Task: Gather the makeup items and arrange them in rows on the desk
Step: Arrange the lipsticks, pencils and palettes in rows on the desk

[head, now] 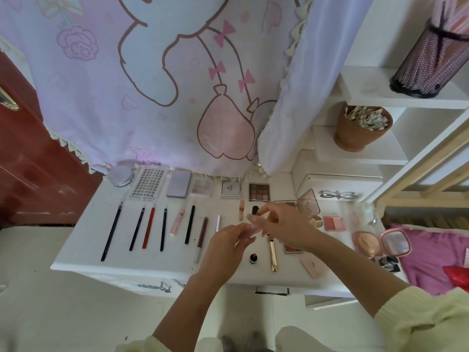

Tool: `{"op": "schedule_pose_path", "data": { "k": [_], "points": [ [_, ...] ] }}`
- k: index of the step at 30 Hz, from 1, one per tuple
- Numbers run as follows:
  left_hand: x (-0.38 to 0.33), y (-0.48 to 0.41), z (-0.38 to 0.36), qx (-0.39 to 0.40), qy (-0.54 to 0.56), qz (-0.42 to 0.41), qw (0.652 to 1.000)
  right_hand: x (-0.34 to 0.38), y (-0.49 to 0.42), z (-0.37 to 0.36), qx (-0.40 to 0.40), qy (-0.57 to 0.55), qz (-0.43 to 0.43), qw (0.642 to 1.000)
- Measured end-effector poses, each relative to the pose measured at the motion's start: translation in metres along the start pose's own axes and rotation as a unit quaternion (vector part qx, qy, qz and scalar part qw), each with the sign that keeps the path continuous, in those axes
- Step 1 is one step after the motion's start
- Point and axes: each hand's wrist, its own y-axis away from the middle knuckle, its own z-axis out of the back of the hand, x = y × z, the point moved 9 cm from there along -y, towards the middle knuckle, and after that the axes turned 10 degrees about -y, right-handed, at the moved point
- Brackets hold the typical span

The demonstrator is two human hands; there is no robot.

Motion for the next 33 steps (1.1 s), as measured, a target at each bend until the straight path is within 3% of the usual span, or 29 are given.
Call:
{"op": "schedule_pose_path", "data": {
  "k": [4,8,12,17,22,27,33],
  "points": [
    [-0.004,0.0,-0.002,0.0,-0.011,-0.007,1.0,-0.003,0.001,0.005,-0.032,-0.023,-0.017,0.999],
    [-0.001,0.001,-0.005,0.002,-0.007,0.006,1.0,0.003,0.003,0.006,0.005,-0.023,0.016,1.0],
    [-0.004,0.003,-0.011,0.008,-0.007,0.005,1.0,-0.013,0.006,0.005,-0.017,-0.089,-0.052,0.995],
    [0.003,0.006,-0.019,0.021,-0.013,0.023,0.999,-0.008,0.006,0.0,0.032,-0.061,0.008,0.998],
    [0.002,0.008,-0.02,0.01,-0.025,0.019,0.999,-0.016,0.004,0.002,0.001,-0.066,-0.035,0.997],
    [0.004,0.008,-0.016,0.011,-0.014,0.027,0.999,-0.01,0.001,0.004,0.037,-0.064,0.011,0.997],
    [0.0,0.01,-0.015,0.012,-0.023,0.02,0.999,-0.019,0.003,0.001,0.032,-0.107,-0.053,0.992]
  ]
}}
